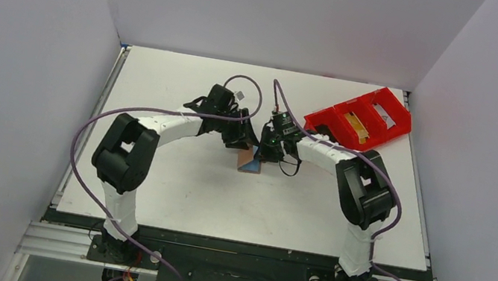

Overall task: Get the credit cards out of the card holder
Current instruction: Close the card holder at the center of the board.

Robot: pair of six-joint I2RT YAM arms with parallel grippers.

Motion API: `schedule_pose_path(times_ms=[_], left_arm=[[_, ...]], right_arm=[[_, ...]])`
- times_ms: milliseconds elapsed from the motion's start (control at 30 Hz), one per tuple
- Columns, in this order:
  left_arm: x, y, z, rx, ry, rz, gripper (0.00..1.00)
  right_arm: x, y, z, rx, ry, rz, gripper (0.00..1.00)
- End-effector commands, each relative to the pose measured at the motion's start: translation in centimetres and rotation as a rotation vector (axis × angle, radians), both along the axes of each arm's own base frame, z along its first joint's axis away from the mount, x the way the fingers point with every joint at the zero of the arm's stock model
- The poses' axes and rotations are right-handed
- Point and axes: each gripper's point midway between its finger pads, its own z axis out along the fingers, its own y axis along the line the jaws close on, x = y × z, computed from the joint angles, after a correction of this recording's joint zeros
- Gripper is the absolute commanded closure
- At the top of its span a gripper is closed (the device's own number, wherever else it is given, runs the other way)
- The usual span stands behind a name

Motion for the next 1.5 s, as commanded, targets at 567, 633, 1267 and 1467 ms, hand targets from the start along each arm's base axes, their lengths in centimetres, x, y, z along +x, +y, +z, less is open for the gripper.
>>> schedule_pose_path(times_ms=[567, 633, 1267, 1467], left_arm=[[1.0, -0.4, -4.6, 0.140, 0.071, 0.058, 0.94], [0.8, -0.5, -5.2, 0.145, 0.079, 0.050, 1.00], [-0.2, 0.7, -7.1, 0.246, 0.088, -0.045, 1.00], [0.0, 0.6, -6.8, 0.242, 0.080, -0.056, 1.00]], right_arm=[[1.2, -1.7, 9.0, 0.199, -0.142, -0.086, 0.78], [1.2, -2.2, 8.8, 0.185, -0.141, -0.093, 0.78], [2.6, -3.8, 3.6, 0.103, -0.069, -0.163, 0.82], [2.9, -1.3, 2.9, 0.104, -0.053, -0.114, 0.84]])
